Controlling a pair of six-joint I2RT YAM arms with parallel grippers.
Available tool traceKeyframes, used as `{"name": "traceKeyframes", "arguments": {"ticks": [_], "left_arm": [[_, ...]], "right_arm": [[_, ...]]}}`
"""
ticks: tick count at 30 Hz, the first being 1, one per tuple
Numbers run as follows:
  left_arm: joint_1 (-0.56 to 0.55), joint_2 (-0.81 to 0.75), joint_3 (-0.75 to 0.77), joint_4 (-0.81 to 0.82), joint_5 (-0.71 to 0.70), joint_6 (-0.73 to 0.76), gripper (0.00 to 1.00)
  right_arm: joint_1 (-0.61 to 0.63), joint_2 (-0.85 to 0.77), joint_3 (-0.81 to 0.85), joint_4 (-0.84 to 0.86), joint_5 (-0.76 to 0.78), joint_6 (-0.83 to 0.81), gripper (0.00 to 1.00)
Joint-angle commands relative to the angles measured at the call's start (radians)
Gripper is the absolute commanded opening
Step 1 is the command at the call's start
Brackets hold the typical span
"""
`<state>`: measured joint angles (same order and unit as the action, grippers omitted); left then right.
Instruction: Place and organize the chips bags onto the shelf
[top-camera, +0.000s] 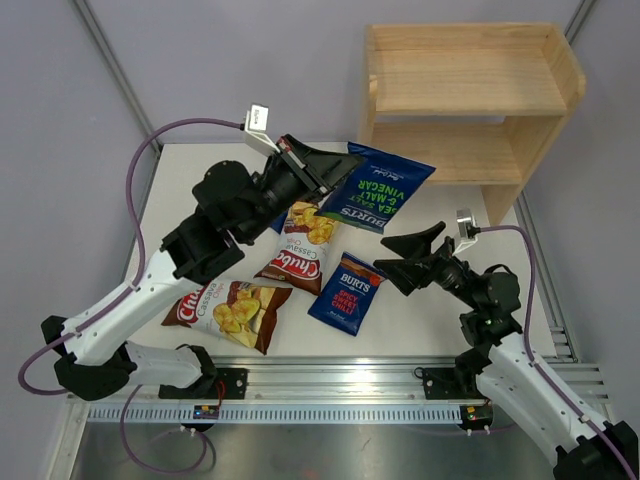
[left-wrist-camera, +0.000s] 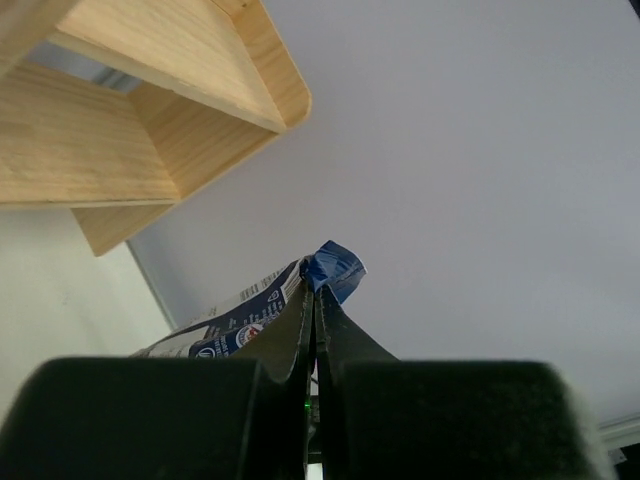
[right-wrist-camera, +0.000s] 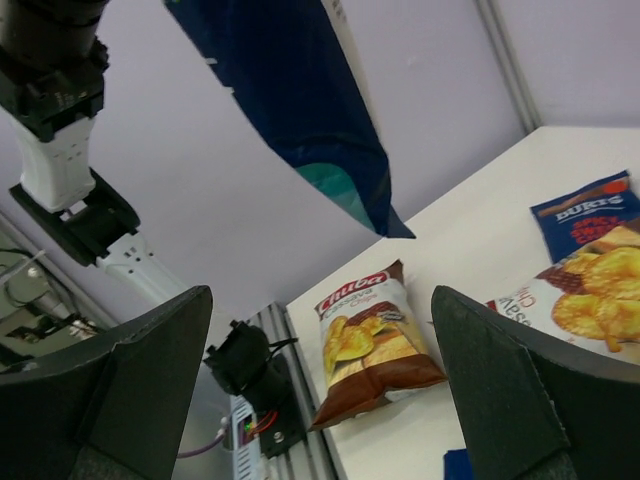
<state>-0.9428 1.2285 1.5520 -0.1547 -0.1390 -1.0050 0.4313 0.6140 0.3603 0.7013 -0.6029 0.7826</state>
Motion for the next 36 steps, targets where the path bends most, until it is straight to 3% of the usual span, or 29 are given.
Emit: {"name": "traceKeyframes", "arguments": {"ticks": [1,13,15,16,17,22,23,27,29,30,31,34,36], "left_arm": [[-0.056,-0.001,-0.003,0.177,-0.111,-0.056,0.0],[-0.165,0.065,-0.029,0.222,-0.128,-0.129,0.0],[-0.169,0.075,-0.027,0.219,-0.113,-0.141,0.0],[-0.168,0.078,-0.027,0.221,-0.106,-0.145,0.0],[-0.168,0.08,-0.027,0.216,-0.103,-0.15,0.0],[-0.168,0.074,-0.02,0.176,-0.114,-0.129,0.0],[-0.169,0.066,-0.018,0.158,-0.134,-0.101,0.0],[-0.169,0.049,0.035,0.071,-0.145,0.028,0.0],[-0.166,0.057,0.106,0.011,-0.104,0.152,0.15],[-0.168,0.057,0.121,0.001,-0.081,0.195,0.35],[-0.166,0.052,0.138,-0.009,-0.048,0.25,0.61],[-0.165,0.023,0.126,-0.086,0.033,0.447,0.95],[-0.165,-0.007,0.088,-0.114,0.088,0.491,0.99]], "right_arm": [[0.012,-0.02,-0.012,0.141,0.127,-0.107,1.0],[0.011,-0.056,0.017,0.202,0.131,-0.229,0.99],[0.012,-0.063,0.032,0.196,0.12,-0.233,0.93],[0.011,-0.066,0.035,0.193,0.115,-0.233,0.87],[0.011,-0.069,0.042,0.187,0.114,-0.232,0.69],[0.011,-0.106,0.058,0.098,0.089,-0.246,0.27],[0.011,-0.112,0.069,0.078,0.08,-0.246,0.13],[0.011,-0.17,0.109,-0.064,0.045,-0.24,0.01],[0.011,-0.187,0.158,-0.205,0.019,-0.247,0.0],[0.011,-0.2,0.181,-0.323,-0.006,-0.259,0.0],[0.012,-0.204,0.202,-0.382,-0.021,-0.267,0.0],[0.011,-0.226,0.287,-0.577,-0.081,-0.296,0.0],[0.009,-0.241,0.336,-0.669,-0.118,-0.306,0.0]]}}
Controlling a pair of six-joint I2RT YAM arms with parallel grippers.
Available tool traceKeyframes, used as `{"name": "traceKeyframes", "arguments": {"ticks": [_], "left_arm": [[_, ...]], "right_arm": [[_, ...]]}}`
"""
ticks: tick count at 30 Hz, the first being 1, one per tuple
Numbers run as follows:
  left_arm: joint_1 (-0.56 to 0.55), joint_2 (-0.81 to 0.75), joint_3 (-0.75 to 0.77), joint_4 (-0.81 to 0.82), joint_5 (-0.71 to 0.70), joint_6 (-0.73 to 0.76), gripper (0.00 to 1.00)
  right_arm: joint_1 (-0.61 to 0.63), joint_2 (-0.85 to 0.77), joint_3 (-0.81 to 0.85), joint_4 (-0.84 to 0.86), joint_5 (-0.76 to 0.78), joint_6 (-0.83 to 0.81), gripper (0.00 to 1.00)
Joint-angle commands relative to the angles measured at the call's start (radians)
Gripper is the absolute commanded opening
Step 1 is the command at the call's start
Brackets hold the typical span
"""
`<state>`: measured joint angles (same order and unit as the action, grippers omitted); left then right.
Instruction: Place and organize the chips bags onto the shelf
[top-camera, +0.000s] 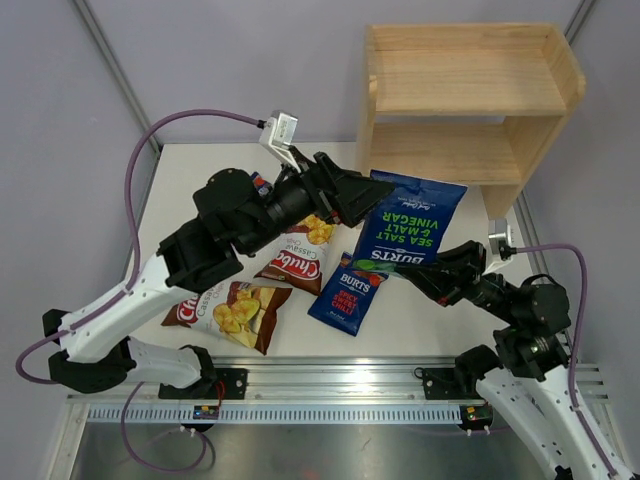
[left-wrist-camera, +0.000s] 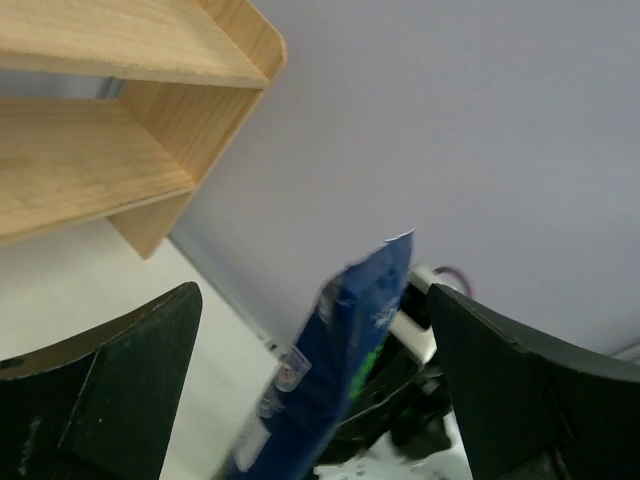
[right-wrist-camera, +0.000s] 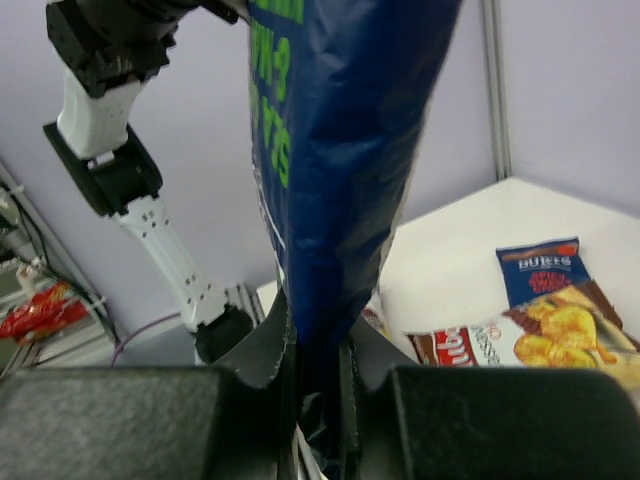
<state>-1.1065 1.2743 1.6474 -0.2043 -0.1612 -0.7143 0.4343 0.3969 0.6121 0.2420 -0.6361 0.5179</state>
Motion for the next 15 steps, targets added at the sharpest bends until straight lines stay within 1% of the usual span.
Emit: {"name": "traceKeyframes", "arguments": {"ticks": [1,2,4,5,6,7,8,9,11,12,14,15], "left_arm": [[0.0,-0.064,-0.018,-0.108,0.115,0.24,0.99],[-0.001,-0.073,-0.058,-0.121,0.155,0.252,0.99],[0.0,-0.101,-0.095,-0.148,0.179,0.286,0.99],[0.0,-0.11,-0.134,-0.142,0.243,0.294,0.99],[0.0,-0.122,-0.158,-0.129,0.271,0.305,0.99],[0.0,-0.137,-0.172,-0.106,0.304,0.314,0.99],[0.0,-0.144,-0.191,-0.096,0.375,0.322,0.99],[0.0,-0.147,-0.201,-0.089,0.403,0.328,0.99],[-0.001,-0.161,-0.215,-0.07,0.454,0.331,0.95],[0.0,-0.167,-0.231,-0.06,0.472,0.331,0.86],[0.0,-0.176,-0.241,-0.047,0.48,0.329,0.71],[0.0,-0.176,-0.242,-0.049,0.479,0.328,0.45]], "right_arm": [[0.007,-0.024,0.125,-0.237,-0.102,-0.053,0.0],[0.007,-0.023,0.146,-0.289,-0.138,-0.061,0.0],[0.006,0.002,0.202,-0.36,-0.168,-0.082,0.0],[0.007,0.014,0.222,-0.38,-0.212,-0.084,0.0],[0.006,0.058,0.248,-0.453,-0.23,-0.108,0.0],[0.007,0.083,0.297,-0.492,-0.246,-0.12,0.0],[0.007,0.124,0.314,-0.516,-0.276,-0.127,0.0],[0.007,0.138,0.33,-0.553,-0.275,-0.136,0.0],[0.006,0.163,0.348,-0.56,-0.27,-0.13,0.0],[0.007,0.172,0.357,-0.576,-0.278,-0.139,0.0],[0.007,0.201,0.38,-0.593,-0.322,-0.151,0.0],[0.007,0.207,0.385,-0.602,-0.33,-0.156,0.01]]}}
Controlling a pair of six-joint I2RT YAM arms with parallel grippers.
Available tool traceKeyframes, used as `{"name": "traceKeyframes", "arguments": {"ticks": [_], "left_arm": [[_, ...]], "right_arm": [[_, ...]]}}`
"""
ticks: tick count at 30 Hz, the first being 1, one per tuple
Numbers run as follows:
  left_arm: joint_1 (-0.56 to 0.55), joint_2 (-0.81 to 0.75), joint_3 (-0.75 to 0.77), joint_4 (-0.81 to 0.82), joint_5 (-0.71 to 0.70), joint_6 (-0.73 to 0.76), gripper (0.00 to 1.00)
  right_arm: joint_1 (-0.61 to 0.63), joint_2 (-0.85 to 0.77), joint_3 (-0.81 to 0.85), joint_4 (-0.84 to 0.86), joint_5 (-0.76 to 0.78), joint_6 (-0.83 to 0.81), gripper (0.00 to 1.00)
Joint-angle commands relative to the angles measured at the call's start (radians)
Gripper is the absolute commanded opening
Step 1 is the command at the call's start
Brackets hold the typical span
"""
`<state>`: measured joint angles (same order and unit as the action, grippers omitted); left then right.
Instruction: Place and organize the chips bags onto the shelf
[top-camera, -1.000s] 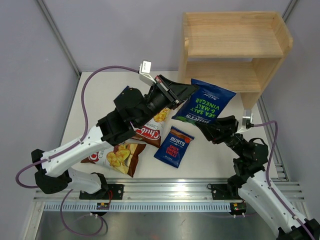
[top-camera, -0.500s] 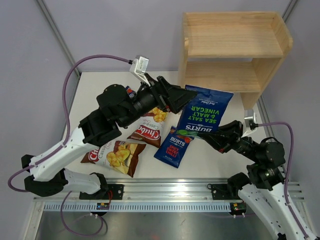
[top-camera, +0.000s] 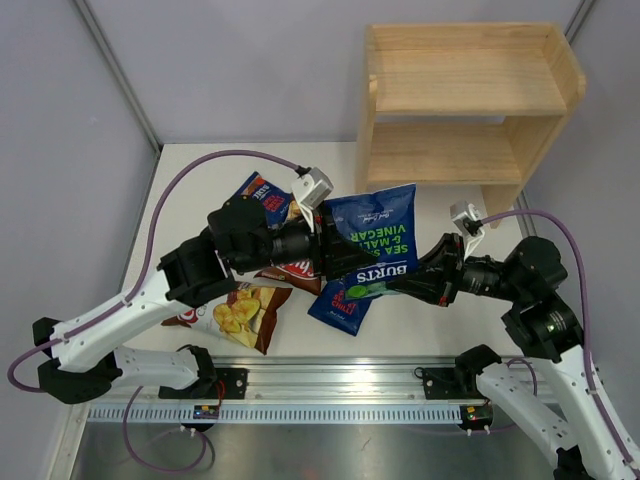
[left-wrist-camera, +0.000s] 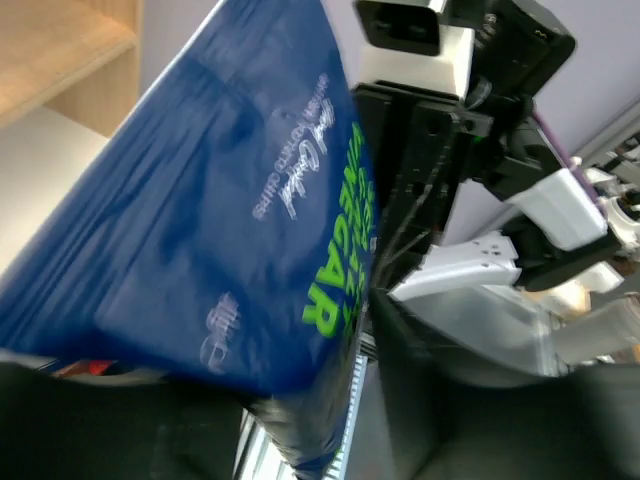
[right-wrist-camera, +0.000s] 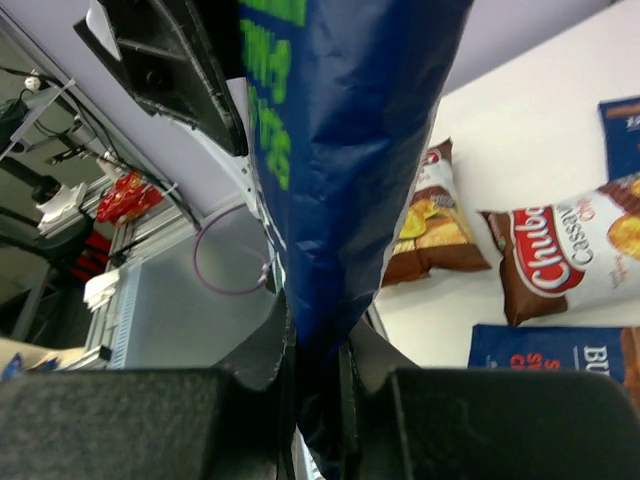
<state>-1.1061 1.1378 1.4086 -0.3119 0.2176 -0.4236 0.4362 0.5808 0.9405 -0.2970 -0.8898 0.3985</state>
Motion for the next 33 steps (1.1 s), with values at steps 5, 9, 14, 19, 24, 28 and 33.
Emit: {"name": "traceKeyframes", "arguments": {"ticks": [5,9,14,19,24,28,33], "left_arm": [[0.0,-0.075,-0.042,0.08,0.004,0.013,0.14],[0.0,-0.163,-0.141,0.248,-0.093,-0.108,0.05],[0.0,-0.217,-0.309,0.524,-0.193,-0.285,0.0],[-0.001,-0.19,-0.414,0.75,-0.271,-0.438,0.0],[-0.009,-0.145,-0.473,0.89,-0.348,-0.513,0.0],[-0.026,-0.101,-0.491,0.973,-0.379,-0.553,0.0],[-0.041,-0.041,-0.488,1.037,-0.373,-0.564,0.0]], "right_arm": [[0.004,-0.004,0.066,-0.074,0.013,-0.041,0.31],[0.006,-0.073,-0.003,0.059,0.106,0.068,0.73],[0.006,-0.189,-0.207,0.388,0.216,0.322,0.98],[0.004,-0.191,-0.382,0.725,0.235,0.526,0.99],[0.006,-0.167,-0.408,0.901,0.281,0.579,0.99],[0.006,-0.125,-0.422,0.964,0.357,0.597,0.98],[0.006,-0.11,-0.434,0.997,0.434,0.617,0.94]]}}
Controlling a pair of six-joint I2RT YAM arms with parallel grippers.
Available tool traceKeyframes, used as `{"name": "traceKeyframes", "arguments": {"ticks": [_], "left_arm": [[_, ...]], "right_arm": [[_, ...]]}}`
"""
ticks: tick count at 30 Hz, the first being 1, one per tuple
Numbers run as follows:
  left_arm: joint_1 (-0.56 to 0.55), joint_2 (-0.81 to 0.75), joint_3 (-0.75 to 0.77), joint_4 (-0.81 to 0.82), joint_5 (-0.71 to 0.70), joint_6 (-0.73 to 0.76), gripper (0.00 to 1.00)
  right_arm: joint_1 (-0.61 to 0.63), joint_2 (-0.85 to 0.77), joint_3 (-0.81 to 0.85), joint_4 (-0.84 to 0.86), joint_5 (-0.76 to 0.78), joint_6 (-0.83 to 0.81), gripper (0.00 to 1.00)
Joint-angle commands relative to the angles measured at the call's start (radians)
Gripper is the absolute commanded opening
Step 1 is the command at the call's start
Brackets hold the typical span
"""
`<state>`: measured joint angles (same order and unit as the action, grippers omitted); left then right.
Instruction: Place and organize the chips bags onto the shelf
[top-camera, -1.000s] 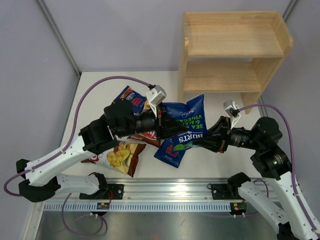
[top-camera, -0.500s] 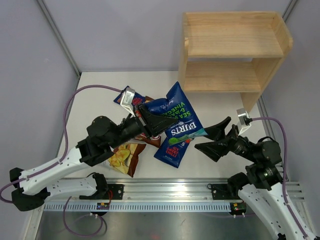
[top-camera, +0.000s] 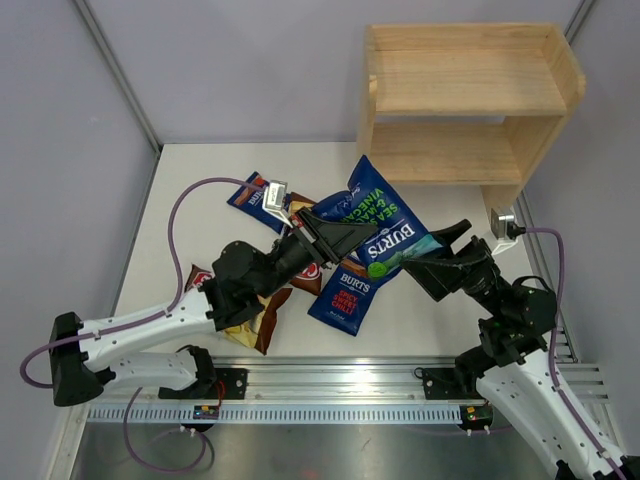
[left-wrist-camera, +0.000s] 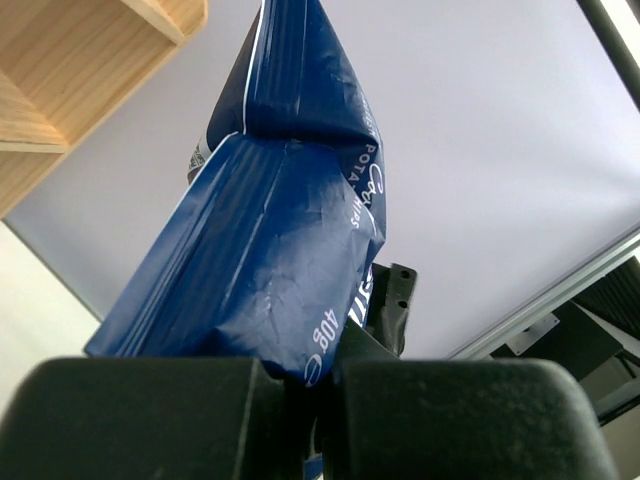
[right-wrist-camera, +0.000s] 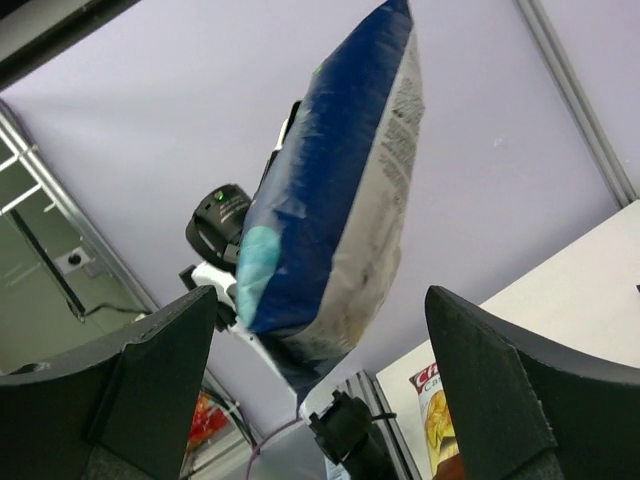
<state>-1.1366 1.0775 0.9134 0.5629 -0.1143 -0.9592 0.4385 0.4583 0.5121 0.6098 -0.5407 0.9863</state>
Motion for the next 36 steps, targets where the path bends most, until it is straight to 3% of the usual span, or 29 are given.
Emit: {"name": "traceKeyframes", "arguments": {"ticks": [1,3,4,6,7,9,14,16,17,21,25,31,36], "left_arm": [[-0.012,0.025,0.013,0.163,-0.03,-0.03,0.0],[-0.015,0.038,0.019,0.169,-0.021,-0.029,0.0],[-0.017,0.039,0.021,0.16,-0.021,-0.032,0.0],[-0.017,0.042,0.034,0.131,-0.018,-0.026,0.0],[-0.015,0.041,0.06,0.074,-0.019,-0.02,0.0],[-0.015,0.033,0.087,0.016,-0.033,0.011,0.07],[0.003,-0.027,0.174,-0.284,-0.126,0.126,0.7],[0.04,-0.072,0.215,-0.43,-0.163,0.146,0.82],[0.057,-0.085,0.228,-0.486,-0.177,0.164,0.99],[0.153,-0.18,0.265,-0.782,-0.327,0.215,0.99],[0.199,-0.258,0.236,-1.033,-0.375,0.301,0.99],[0.205,-0.387,0.144,-1.228,-0.415,0.353,0.99],[0.207,-0.464,0.134,-1.33,-0.403,0.372,0.99]], "right_arm": [[0.002,0.01,-0.004,0.059,0.109,0.028,0.91],[0.003,0.003,-0.004,0.042,0.131,0.012,0.82],[0.005,-0.001,-0.009,0.033,0.143,0.012,0.66],[0.003,-0.013,-0.007,0.015,0.142,-0.006,0.54],[0.003,-0.018,-0.007,-0.004,0.14,-0.018,0.41],[0.002,-0.041,-0.009,-0.028,0.148,-0.031,0.34],[0.003,-0.09,0.009,-0.171,0.186,-0.086,0.15],[0.003,-0.107,0.009,-0.221,0.226,-0.103,0.14],[0.002,-0.107,0.017,-0.235,0.237,-0.107,0.13],[0.003,-0.093,0.087,-0.312,0.304,-0.144,0.11],[0.003,-0.037,0.227,-0.47,0.427,-0.211,0.13],[0.003,0.212,0.546,-0.596,0.534,-0.305,0.13],[0.003,0.457,0.804,-0.676,0.744,-0.348,0.12]]}}
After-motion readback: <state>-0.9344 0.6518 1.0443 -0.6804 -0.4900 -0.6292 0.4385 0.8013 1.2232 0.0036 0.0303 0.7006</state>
